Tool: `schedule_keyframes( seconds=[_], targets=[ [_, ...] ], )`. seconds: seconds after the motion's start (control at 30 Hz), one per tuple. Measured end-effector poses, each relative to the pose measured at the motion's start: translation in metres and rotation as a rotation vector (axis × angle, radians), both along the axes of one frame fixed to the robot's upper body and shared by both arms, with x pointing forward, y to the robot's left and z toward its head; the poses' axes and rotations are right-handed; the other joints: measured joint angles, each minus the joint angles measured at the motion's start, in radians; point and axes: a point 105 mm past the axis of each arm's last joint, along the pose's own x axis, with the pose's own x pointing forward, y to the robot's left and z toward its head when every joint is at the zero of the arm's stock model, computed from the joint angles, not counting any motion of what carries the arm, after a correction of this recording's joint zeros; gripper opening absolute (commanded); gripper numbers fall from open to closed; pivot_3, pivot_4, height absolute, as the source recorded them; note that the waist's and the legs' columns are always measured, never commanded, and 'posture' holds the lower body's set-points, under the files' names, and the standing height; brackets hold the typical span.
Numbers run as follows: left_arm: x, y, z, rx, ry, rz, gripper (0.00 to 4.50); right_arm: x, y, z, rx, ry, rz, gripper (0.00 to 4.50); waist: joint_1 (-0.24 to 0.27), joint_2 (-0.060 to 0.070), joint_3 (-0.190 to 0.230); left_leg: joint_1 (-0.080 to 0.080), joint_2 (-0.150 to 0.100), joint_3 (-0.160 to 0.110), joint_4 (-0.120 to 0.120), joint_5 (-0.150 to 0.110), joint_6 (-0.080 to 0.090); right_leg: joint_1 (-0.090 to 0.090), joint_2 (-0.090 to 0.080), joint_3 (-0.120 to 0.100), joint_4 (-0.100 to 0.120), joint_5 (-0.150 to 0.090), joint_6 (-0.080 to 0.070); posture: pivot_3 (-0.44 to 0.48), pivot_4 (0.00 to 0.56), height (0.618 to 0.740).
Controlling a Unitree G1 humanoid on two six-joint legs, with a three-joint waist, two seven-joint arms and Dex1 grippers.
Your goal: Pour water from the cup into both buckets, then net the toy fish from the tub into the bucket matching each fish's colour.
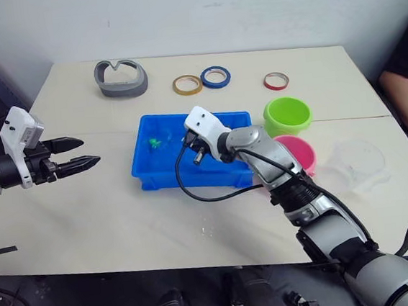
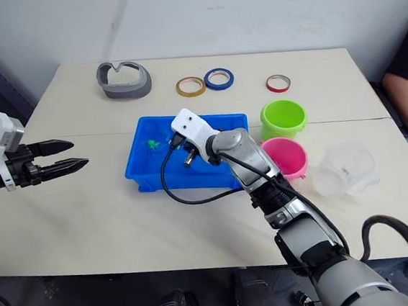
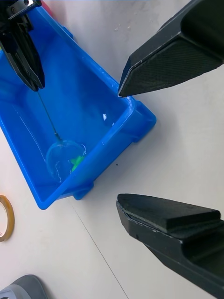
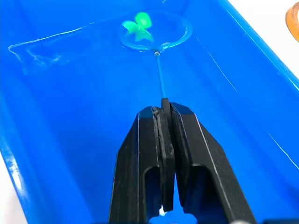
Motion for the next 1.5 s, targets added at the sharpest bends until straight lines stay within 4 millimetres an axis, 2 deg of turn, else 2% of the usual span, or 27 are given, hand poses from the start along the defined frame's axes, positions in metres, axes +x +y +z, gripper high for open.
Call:
schedule_keyframes(
  seconds=[0.2, 0.4, 0.53, 0.77, 0.83, 1.2, 1.37, 1.5],
  targets=[
    [0.002, -0.006, 0.01, -0.006, -0.026, -0.033, 3.6, -0.007, -0.007, 0.015, 0.064, 0.048, 0.009, 0.0, 0.002, 0.0, 0.0, -0.001, 0.0, 0.0, 0.0, 0.0, 0.0, 0.0, 0.0, 0.0, 0.0, 0.0, 0.0, 0.0, 0.15, 0.693],
    [0.003, -0.021, 0.019, -0.024, -0.041, -0.114, 3.6, -0.023, -0.025, 0.032, 0.083, 0.041, 0.041, 0.0, 0.004, 0.0, 0.0, -0.001, 0.0, -0.001, 0.0, 0.0, 0.0, 0.0, 0.0, 0.0, -0.001, 0.0, 0.0, 0.0, 0.15, 0.693],
    [0.007, -0.038, 0.021, -0.027, -0.041, -0.199, 3.6, -0.032, -0.056, 0.029, 0.079, 0.066, 0.014, 0.0, 0.01, 0.0, 0.0, -0.002, -0.001, 0.0, 0.0, 0.0, 0.001, 0.0, 0.0, 0.0, -0.002, 0.0, 0.0, 0.0, 0.15, 0.693],
    [0.019, -0.068, 0.029, -0.057, -0.073, -0.336, 3.6, -0.045, -0.116, 0.039, 0.081, 0.047, -0.085, 0.0, 0.01, 0.0, 0.0, -0.002, -0.001, 0.0, -0.001, 0.0, 0.001, 0.0, 0.0, 0.0, -0.003, 0.0, 0.0, 0.0, 0.15, 0.693],
    [0.024, -0.076, 0.028, -0.07, -0.071, -0.375, 3.6, -0.053, -0.139, 0.042, 0.083, 0.043, -0.132, 0.0, 0.01, 0.001, 0.0, -0.002, 0.0, 0.0, -0.001, 0.0, 0.001, 0.0, 0.0, 0.0, -0.003, 0.0, 0.0, 0.0, 0.15, 0.693],
    [0.046, -0.103, 0.015, -0.099, -0.046, -0.472, 3.6, -0.074, -0.186, 0.071, 0.139, -0.02, -0.266, 0.0, 0.009, 0.001, 0.001, -0.001, 0.0, 0.001, -0.002, 0.001, 0.0, 0.0, 0.001, 0.001, -0.003, 0.0, 0.0, 0.0, 0.15, 0.693],
    [0.054, -0.114, 0.017, -0.111, -0.057, -0.512, 3.6, -0.077, -0.228, 0.078, 0.101, -0.063, -0.418, 0.0, 0.017, 0.001, 0.001, 0.0, -0.001, 0.002, -0.002, 0.001, 0.0, 0.0, 0.001, 0.002, -0.004, 0.0, 0.0, 0.0, 0.15, 0.693],
    [0.056, -0.123, 0.012, -0.119, -0.049, -0.541, 3.6, -0.07, -0.248, 0.076, 0.067, -0.088, -0.498, 0.0, 0.016, 0.001, 0.001, 0.0, -0.001, 0.003, -0.002, 0.001, 0.0, 0.0, 0.001, 0.003, -0.003, 0.0, 0.0, 0.0, 0.15, 0.693]
  ],
)
